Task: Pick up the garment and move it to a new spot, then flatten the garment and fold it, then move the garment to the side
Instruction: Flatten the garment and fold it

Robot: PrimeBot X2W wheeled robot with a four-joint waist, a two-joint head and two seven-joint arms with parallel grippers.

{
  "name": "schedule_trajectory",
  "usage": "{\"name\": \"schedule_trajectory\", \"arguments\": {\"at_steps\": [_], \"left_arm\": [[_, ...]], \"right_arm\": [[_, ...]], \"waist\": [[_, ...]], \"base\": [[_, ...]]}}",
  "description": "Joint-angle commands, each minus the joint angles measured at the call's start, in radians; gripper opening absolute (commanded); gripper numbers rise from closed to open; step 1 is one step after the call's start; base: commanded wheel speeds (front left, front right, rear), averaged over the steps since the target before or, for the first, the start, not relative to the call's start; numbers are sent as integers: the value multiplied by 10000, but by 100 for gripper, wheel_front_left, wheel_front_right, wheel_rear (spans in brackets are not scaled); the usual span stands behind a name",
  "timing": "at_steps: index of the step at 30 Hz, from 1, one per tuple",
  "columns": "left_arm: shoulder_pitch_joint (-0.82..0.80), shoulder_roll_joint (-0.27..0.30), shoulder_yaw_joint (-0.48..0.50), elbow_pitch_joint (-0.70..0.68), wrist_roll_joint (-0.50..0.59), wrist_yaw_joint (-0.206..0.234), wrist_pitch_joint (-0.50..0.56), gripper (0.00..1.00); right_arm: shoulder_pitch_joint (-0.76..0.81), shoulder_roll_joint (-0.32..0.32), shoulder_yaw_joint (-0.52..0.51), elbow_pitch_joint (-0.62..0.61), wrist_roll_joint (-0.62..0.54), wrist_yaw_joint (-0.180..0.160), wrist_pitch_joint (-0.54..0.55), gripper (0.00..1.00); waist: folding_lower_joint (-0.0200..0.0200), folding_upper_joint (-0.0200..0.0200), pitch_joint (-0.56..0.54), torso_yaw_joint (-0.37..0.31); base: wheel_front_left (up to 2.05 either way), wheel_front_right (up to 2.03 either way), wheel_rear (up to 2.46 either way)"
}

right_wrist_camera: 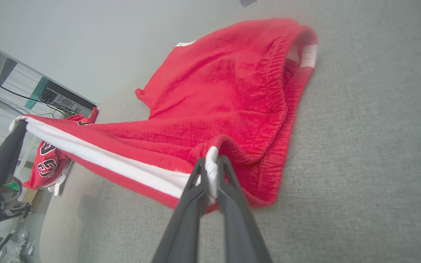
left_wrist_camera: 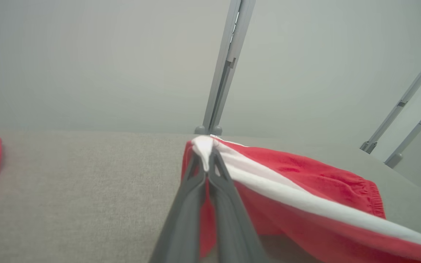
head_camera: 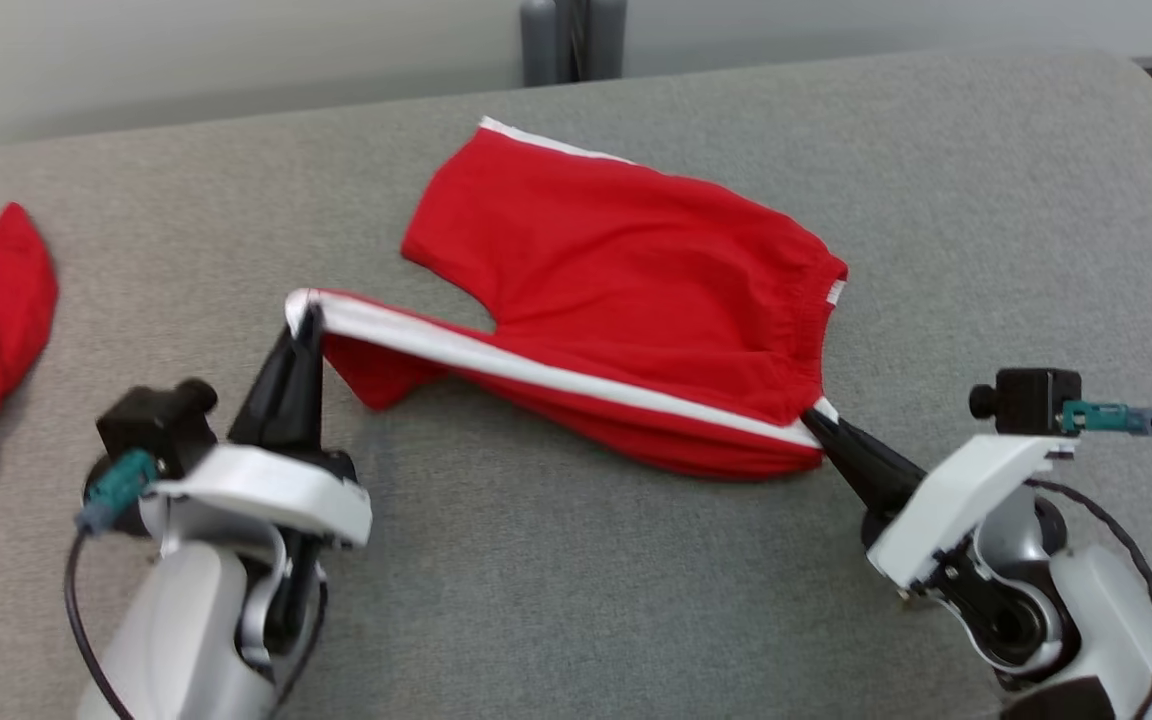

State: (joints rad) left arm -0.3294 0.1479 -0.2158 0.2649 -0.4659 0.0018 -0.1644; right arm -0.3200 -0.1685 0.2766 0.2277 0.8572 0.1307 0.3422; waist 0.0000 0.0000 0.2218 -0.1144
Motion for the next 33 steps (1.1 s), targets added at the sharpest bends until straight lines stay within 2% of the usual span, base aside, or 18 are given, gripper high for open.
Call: {"name": "schedule_trajectory", "arguments": {"at_steps": [1, 6, 13, 21, 25, 33], "left_arm": [[-228, 84, 44, 24, 72, 43, 24, 0], [-1540, 326, -63, 482, 319, 89, 502, 0], [-3417, 549, -217, 1683, 789, 286, 960, 0], [-5618, 654, -534, 3216, 1320, 289, 1021, 0], [-6560, 880, -911, 4030, 1855, 366, 1179, 0], [-8102, 1040, -1342, 5421, 2283, 152, 1503, 0]], "right_arm": [[-131, 46, -71, -64, -73, 2, 32, 0], [-776, 840, -701, 106, -388, 2, -97, 0], [-1854, 1155, -795, 653, 35, 4, -759, 0], [-3050, 1156, 56, 1486, 1406, 2, -2045, 0], [-3612, 1163, 486, 2049, 1937, 2, -2653, 0], [-4696, 1149, 1437, 2949, 3057, 2, -3839, 0]], "waist": [[0, 0, 318, -290], [0, 0, 945, -770], [0, 0, 1793, -1275], [0, 0, 2498, -1636], [0, 0, 2753, -1853], [0, 0, 3198, -2269]], "base": [[0, 0, 0], [0, 0, 0], [0, 0, 0], [0, 0, 0], [0, 0, 0], [0, 0, 0]]}}
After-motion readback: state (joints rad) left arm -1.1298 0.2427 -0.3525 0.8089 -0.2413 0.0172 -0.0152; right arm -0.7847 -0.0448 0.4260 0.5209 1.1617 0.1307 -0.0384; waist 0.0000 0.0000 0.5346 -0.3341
